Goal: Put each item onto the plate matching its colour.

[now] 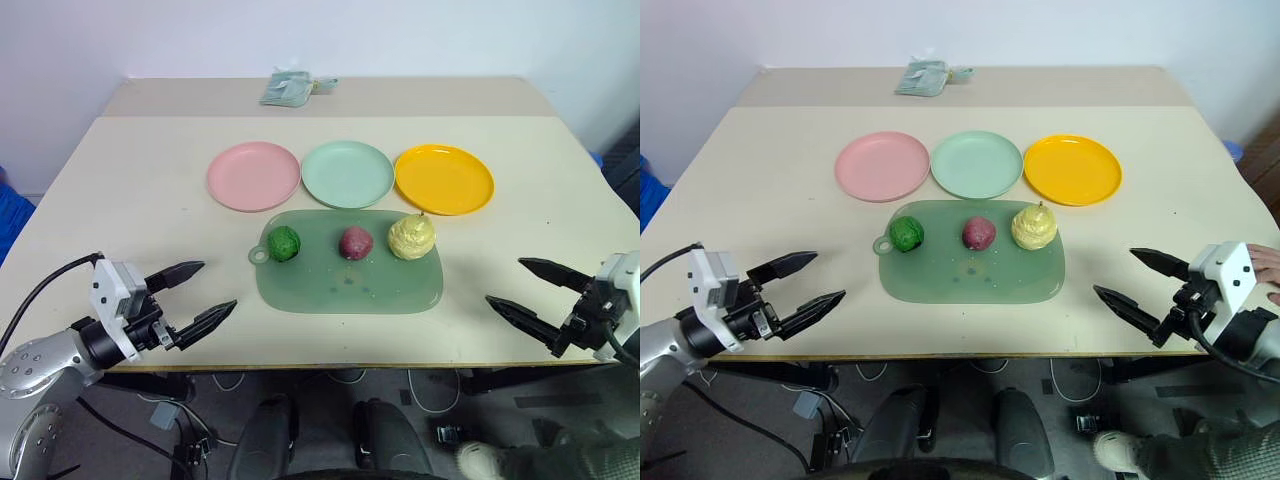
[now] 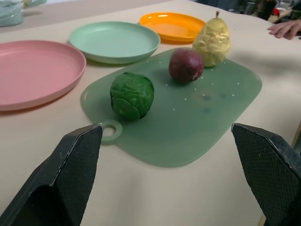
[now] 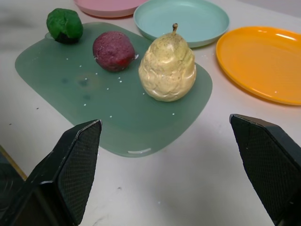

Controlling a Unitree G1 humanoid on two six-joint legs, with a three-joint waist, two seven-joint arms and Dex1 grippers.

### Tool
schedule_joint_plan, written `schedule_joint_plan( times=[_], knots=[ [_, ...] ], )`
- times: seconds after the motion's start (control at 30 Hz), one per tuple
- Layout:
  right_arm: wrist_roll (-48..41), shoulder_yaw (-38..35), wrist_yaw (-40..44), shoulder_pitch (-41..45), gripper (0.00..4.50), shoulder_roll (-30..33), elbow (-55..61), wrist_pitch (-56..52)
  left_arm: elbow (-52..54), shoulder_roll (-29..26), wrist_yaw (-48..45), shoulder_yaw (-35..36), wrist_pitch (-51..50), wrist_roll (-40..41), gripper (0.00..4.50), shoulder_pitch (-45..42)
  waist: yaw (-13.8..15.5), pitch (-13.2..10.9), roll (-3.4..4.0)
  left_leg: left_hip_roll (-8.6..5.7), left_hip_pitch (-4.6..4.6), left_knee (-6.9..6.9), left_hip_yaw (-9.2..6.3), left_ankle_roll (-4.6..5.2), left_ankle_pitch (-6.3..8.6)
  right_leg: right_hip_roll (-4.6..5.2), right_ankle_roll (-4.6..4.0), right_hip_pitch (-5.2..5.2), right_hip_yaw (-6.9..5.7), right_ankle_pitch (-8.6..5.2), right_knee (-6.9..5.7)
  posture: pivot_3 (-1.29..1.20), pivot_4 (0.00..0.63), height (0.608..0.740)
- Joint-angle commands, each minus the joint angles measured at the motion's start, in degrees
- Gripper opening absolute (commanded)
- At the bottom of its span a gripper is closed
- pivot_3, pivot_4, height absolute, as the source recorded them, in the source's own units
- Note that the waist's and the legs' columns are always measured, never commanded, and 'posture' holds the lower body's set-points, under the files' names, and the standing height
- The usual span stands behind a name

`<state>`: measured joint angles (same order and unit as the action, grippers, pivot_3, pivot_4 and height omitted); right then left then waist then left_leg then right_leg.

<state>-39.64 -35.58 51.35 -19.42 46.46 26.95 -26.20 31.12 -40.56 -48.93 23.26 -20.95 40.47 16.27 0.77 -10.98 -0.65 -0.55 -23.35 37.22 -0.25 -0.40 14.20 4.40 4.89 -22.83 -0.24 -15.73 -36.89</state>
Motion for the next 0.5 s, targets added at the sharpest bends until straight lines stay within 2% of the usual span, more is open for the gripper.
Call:
schedule_joint_plan(
  times=[0.03, 0.5],
  knots=[
    [-0.35, -1.23, -0.46, 0.05, 4.46, 0.21, 2.11, -0.36, 1.61, 0.25, -0.33, -0.19, 1.05, -0.61, 4.5, 0.33, 0.0, 0.0, 0.0, 0.0, 0.0, 0.0, 0.0, 0.0, 0.0, 0.0, 0.0, 0.0, 0.0, 0.0, 0.0, 0.0, 0.15, 0.74],
    [-1.23, 1.34, -2.57, 3.94, 4.46, 0.6, 4.99, -3.5, 4.88, 1.1, 5.66, -3.12, -2.56, -1.2, 4.5, -3.41, 0.01, 0.01, 0.0, 0.0, -0.02, 0.0, 0.01, 0.0, 0.0, 0.0, 0.0, 0.0, 0.0, 0.0, 0.01, 0.0, 0.15, 0.74]
  ],
)
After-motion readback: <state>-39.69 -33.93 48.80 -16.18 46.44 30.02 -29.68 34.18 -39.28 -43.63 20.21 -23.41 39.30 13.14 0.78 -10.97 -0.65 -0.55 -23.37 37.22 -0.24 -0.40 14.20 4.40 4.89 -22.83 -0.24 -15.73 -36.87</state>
